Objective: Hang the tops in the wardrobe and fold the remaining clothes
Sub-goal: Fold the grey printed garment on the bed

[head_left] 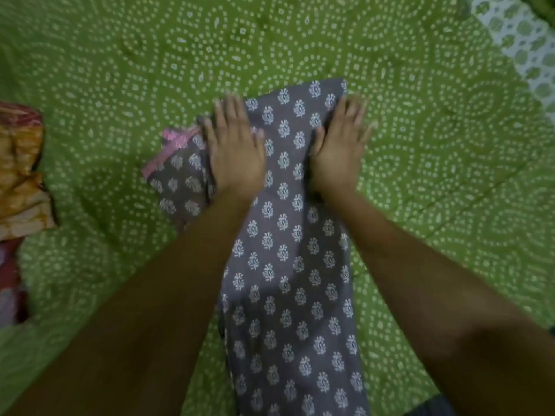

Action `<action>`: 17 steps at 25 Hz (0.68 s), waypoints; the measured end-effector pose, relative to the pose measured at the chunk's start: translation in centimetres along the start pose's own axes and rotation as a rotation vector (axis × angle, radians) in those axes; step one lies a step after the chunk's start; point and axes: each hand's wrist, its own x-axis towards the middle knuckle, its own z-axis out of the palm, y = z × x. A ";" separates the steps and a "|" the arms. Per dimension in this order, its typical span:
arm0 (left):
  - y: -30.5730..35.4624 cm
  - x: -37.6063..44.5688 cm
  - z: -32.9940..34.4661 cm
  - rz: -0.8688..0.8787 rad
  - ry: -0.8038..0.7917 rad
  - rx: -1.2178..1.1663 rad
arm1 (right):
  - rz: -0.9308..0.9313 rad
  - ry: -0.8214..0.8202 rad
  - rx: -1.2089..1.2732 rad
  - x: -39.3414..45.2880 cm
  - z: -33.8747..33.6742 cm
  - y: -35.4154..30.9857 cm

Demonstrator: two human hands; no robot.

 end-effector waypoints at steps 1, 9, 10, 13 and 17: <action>0.8 -3.6 0.9 0.071 -0.010 0.031 | -0.042 -0.024 0.008 -4.2 0.9 -0.4; -8.5 -39.7 5.1 0.893 -0.355 0.045 | -0.652 -0.421 -0.271 -32.7 0.0 12.6; -9.9 -41.7 4.2 0.973 -0.385 0.053 | -0.719 -0.458 -0.290 -34.2 -0.9 14.2; -11.4 -41.2 1.7 0.766 -0.321 -0.169 | -0.801 -0.442 -0.291 -34.5 -2.6 15.4; -9.1 -28.2 -0.5 -0.605 -0.186 -1.011 | -0.521 -0.382 -0.186 -27.5 -3.2 10.6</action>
